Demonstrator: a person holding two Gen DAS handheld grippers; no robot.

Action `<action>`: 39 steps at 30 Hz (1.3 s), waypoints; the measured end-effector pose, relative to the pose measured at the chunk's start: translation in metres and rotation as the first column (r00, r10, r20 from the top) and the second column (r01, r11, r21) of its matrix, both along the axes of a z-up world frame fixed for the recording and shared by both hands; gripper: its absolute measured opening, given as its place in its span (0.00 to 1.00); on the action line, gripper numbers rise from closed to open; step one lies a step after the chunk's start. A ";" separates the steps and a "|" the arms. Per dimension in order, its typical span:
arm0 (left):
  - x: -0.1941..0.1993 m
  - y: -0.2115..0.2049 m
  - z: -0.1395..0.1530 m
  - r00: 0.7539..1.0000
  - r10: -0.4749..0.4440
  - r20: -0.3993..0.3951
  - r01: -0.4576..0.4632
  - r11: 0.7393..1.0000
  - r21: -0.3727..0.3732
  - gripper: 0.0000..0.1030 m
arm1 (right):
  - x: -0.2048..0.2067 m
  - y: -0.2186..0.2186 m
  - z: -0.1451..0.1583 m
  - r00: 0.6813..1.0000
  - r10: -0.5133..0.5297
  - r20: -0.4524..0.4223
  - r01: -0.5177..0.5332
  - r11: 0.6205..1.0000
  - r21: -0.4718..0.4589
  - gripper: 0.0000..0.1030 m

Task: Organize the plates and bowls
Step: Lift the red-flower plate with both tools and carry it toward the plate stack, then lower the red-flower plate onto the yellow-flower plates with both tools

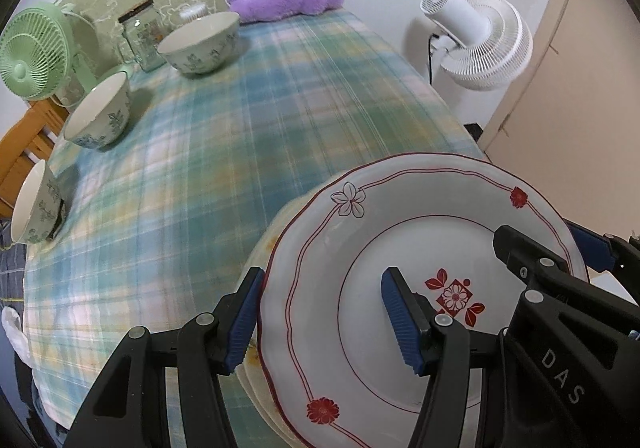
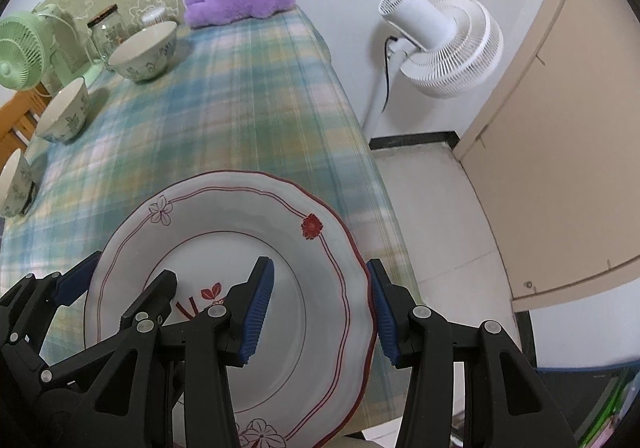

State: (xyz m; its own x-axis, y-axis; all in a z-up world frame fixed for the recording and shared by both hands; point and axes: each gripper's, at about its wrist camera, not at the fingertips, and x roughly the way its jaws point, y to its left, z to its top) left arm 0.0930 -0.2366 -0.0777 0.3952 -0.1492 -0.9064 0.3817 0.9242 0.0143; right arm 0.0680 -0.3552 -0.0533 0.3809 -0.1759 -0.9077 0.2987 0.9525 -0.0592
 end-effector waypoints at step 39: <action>-0.007 -0.001 -0.008 1.000 -0.028 0.002 0.028 0.997 0.078 0.58 | -0.007 -0.011 -0.021 0.999 -0.005 -0.041 0.006 0.999 0.038 0.29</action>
